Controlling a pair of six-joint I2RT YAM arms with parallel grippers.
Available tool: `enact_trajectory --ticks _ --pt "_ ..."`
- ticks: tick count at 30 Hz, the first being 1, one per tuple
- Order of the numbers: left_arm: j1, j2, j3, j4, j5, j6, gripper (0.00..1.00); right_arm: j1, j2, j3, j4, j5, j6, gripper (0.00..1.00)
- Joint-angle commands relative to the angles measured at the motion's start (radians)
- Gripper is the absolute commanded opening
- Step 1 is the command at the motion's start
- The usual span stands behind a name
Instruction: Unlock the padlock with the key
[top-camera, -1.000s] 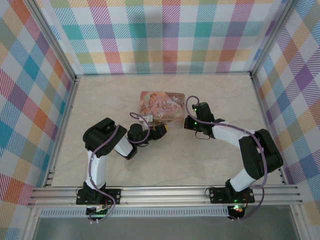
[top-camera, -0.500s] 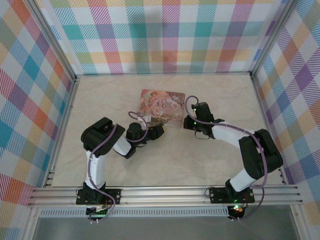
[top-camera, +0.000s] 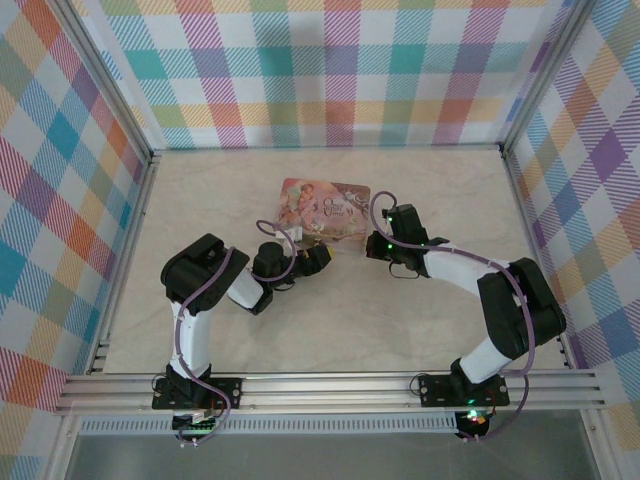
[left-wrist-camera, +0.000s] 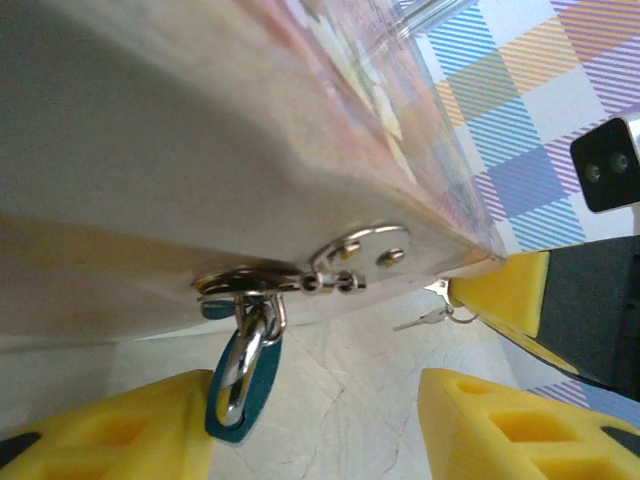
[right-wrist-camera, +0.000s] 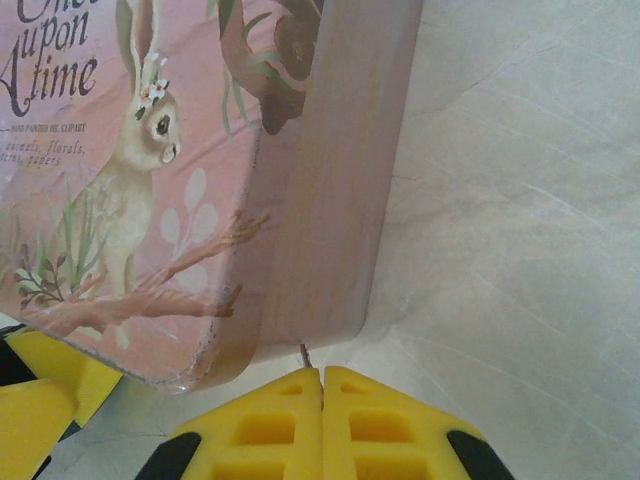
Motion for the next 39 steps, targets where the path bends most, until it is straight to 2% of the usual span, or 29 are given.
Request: enact_trajectory --ticks 1,4,8,18,22,26,29,34,39 --pt "0.015 0.029 0.008 -0.072 -0.038 -0.003 0.54 0.007 -0.001 0.005 0.039 -0.022 -0.002 0.00" --pt "0.018 0.038 0.008 -0.051 -0.045 -0.010 0.52 0.007 -0.002 0.005 0.041 -0.022 -0.007 0.00" --pt "0.020 0.039 0.002 0.008 -0.017 -0.016 0.56 0.007 0.006 0.018 0.039 -0.022 -0.013 0.00" --pt "0.035 0.009 0.006 0.018 0.047 0.016 0.57 0.007 0.011 0.040 0.025 -0.019 -0.021 0.00" --pt "0.047 0.038 0.012 0.092 0.066 -0.021 0.50 0.007 0.012 0.038 0.022 -0.019 -0.021 0.00" --pt "0.051 0.050 0.018 0.098 0.058 -0.036 0.51 0.007 0.011 0.040 0.017 -0.017 -0.023 0.00" --pt "0.052 0.050 0.018 0.088 0.056 -0.033 0.47 0.007 0.011 0.039 0.017 -0.015 -0.023 0.00" --pt "0.060 0.050 0.019 0.051 0.059 -0.028 0.33 0.008 0.013 0.033 0.023 -0.017 -0.018 0.00" --pt "0.070 0.055 0.018 0.035 0.067 -0.033 0.26 0.008 0.009 0.027 0.026 -0.019 -0.017 0.00"
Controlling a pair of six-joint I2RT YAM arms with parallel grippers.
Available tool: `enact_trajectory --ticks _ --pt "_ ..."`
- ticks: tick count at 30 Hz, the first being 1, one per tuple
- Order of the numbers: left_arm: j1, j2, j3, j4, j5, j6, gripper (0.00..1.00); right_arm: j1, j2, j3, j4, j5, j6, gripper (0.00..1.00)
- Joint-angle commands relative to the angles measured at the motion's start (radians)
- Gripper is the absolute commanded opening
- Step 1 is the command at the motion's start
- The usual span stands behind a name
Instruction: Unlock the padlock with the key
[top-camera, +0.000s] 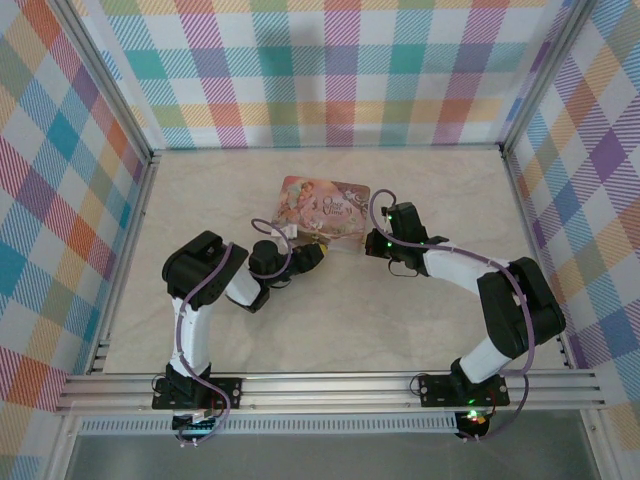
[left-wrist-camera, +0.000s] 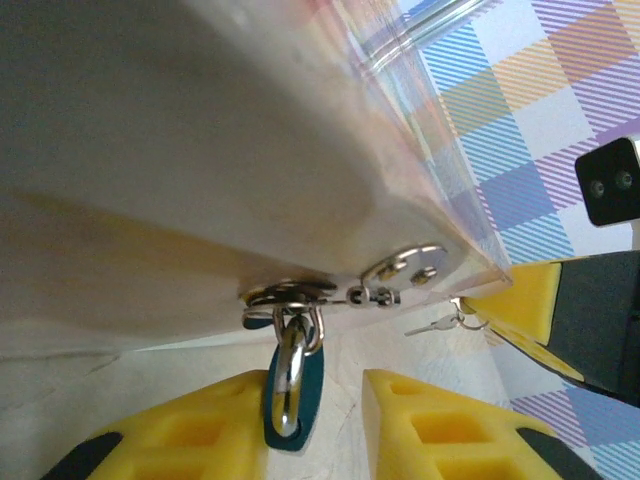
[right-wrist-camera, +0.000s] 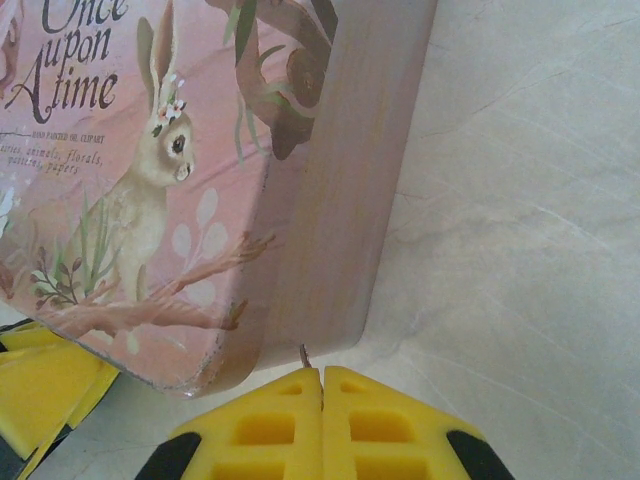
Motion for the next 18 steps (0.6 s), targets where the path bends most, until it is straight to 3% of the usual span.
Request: enact_trajectory --ticks 1,6,11,18 --pt "0.019 0.016 0.012 -0.031 0.014 -0.007 0.24 0.007 0.004 0.013 0.020 -0.019 -0.012 0.00" --pt "0.027 0.007 0.008 -0.068 0.028 -0.002 0.16 0.008 0.003 0.008 0.023 -0.017 -0.011 0.00" --pt "0.030 -0.021 0.006 -0.155 0.054 0.020 0.14 0.007 0.001 0.005 0.024 -0.014 -0.015 0.00" --pt "0.031 -0.124 0.033 -0.488 0.115 0.125 0.12 0.003 0.016 0.038 0.000 0.016 -0.045 0.00"
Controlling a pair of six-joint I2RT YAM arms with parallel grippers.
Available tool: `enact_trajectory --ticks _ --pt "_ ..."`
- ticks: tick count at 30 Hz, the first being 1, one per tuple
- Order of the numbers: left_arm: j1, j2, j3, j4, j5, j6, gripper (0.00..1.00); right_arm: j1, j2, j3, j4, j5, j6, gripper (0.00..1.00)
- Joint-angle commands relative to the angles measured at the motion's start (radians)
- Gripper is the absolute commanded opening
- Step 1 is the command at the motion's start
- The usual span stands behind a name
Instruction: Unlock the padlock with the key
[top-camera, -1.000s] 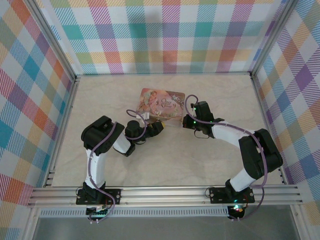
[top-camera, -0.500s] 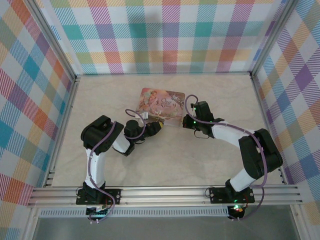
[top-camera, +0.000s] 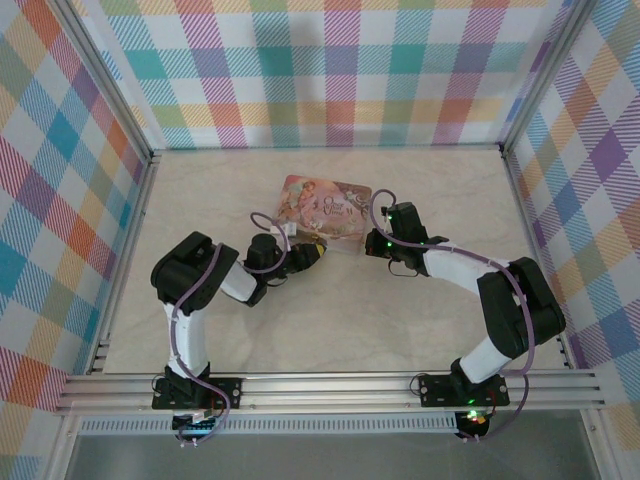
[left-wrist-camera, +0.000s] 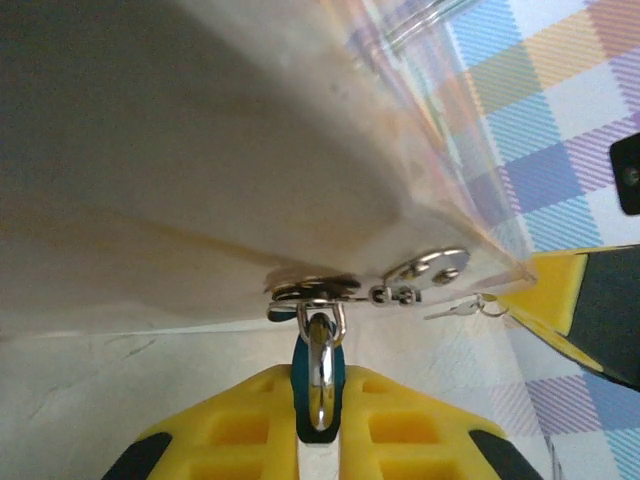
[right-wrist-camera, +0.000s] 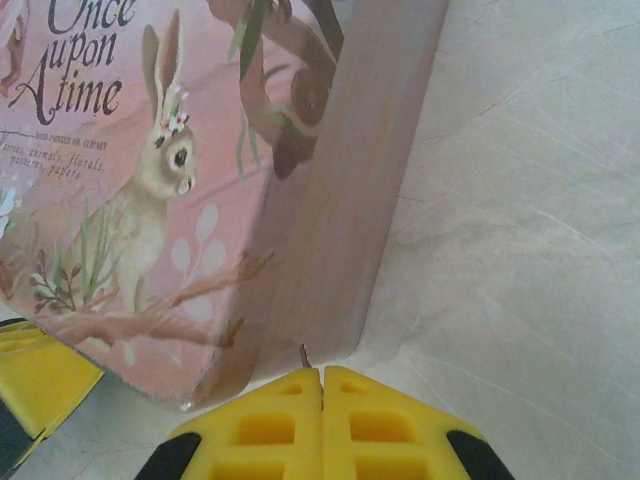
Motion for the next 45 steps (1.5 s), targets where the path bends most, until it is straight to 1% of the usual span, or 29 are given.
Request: enact_trajectory --ticks 1,4,6,11,17,21,25,26,29,33,37,42,45 --pt "0.006 -0.049 0.017 -0.302 0.070 0.084 0.10 0.001 0.023 0.050 -0.010 0.020 -0.038 0.00" --pt "0.006 -0.086 0.037 -0.424 0.088 0.129 0.10 -0.015 0.043 0.075 -0.022 0.034 -0.032 0.00" --pt "0.005 -0.100 0.046 -0.477 0.096 0.148 0.10 -0.027 0.057 0.092 -0.023 0.031 -0.025 0.00" --pt "0.004 -0.121 0.053 -0.541 0.110 0.177 0.12 -0.030 0.104 0.173 -0.082 0.075 -0.021 0.00" --pt "0.004 -0.135 0.071 -0.634 0.111 0.218 0.16 -0.034 0.187 0.281 -0.108 0.094 -0.043 0.00" --pt "0.004 -0.152 0.065 -0.653 0.088 0.234 0.19 -0.034 0.245 0.353 -0.106 0.053 -0.071 0.00" --pt "0.004 -0.155 0.069 -0.658 0.071 0.233 0.22 -0.029 0.274 0.384 -0.089 -0.003 -0.084 0.00" --pt "0.004 -0.155 0.071 -0.659 0.071 0.234 0.22 -0.028 0.278 0.386 -0.087 -0.012 -0.091 0.00" --pt "0.006 -0.151 0.073 -0.663 0.076 0.241 0.16 -0.029 0.287 0.394 -0.079 -0.034 -0.120 0.00" --pt "0.007 -0.152 0.070 -0.657 0.068 0.242 0.12 -0.028 0.303 0.412 -0.095 -0.055 -0.141 0.00" --pt "0.007 -0.174 0.074 -0.662 0.073 0.234 0.12 -0.028 0.303 0.400 -0.082 -0.070 -0.141 0.00" --pt "0.019 -0.197 0.111 -0.752 0.127 0.235 0.11 -0.028 0.305 0.392 -0.086 -0.074 -0.150 0.00" --pt "0.027 -0.201 0.143 -0.810 0.189 0.218 0.11 -0.029 0.309 0.397 -0.090 -0.072 -0.163 0.00"
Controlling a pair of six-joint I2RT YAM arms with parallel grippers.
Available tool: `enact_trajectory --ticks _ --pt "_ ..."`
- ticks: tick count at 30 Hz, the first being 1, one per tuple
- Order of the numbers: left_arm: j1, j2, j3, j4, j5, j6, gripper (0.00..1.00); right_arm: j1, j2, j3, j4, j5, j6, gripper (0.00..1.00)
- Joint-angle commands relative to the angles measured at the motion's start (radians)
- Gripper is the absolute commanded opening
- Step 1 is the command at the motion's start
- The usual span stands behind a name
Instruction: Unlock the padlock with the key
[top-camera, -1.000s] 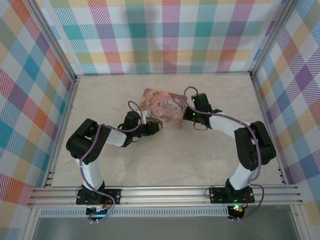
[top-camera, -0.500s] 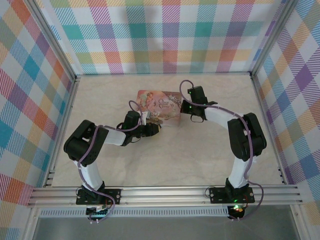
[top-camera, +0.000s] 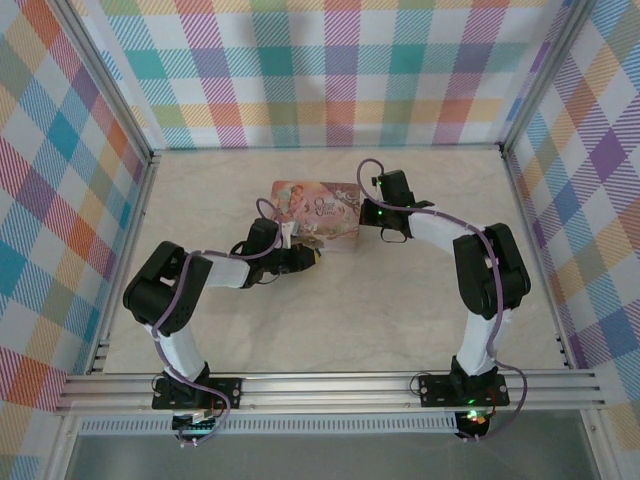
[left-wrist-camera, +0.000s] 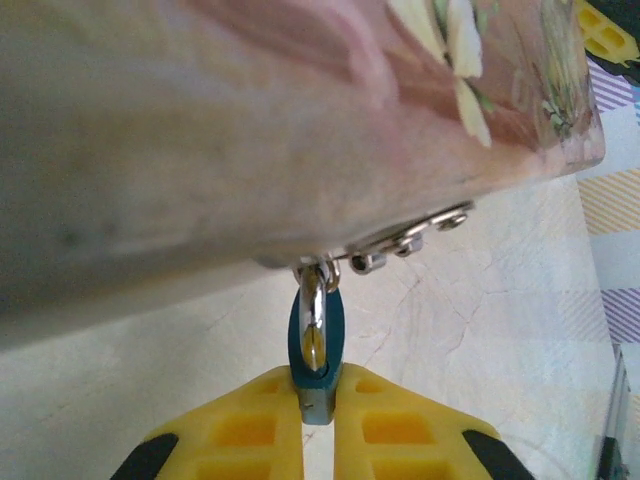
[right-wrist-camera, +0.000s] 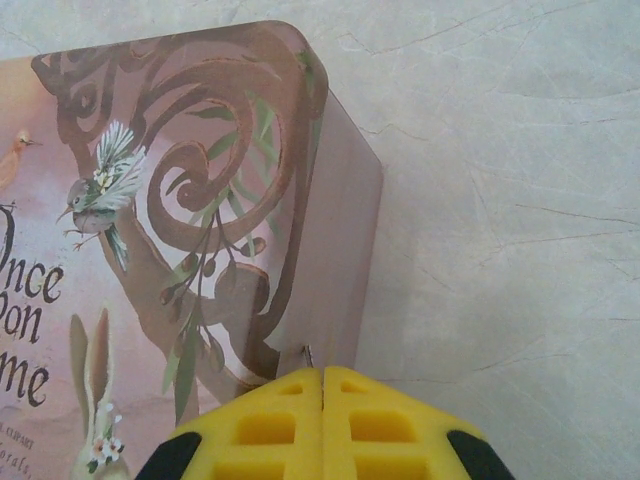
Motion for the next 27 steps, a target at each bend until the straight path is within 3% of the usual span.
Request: enact_trajectory --ticks 1,7,15,27 --pt "0.007 -0.004 0.033 -0.166 0.134 -0.028 0.11 0.024 0.018 0.015 0.016 -0.086 -0.037 0.00" --pt "0.009 -0.001 0.085 -0.211 0.229 -0.092 0.11 0.025 0.037 0.062 0.011 -0.123 -0.076 0.00" --pt "0.009 -0.013 0.114 -0.206 0.251 -0.167 0.11 0.021 0.071 0.123 -0.036 -0.137 -0.112 0.00" --pt "0.010 -0.001 0.110 -0.089 0.245 -0.291 0.09 -0.019 -0.078 -0.048 -0.006 -0.122 -0.095 0.00"
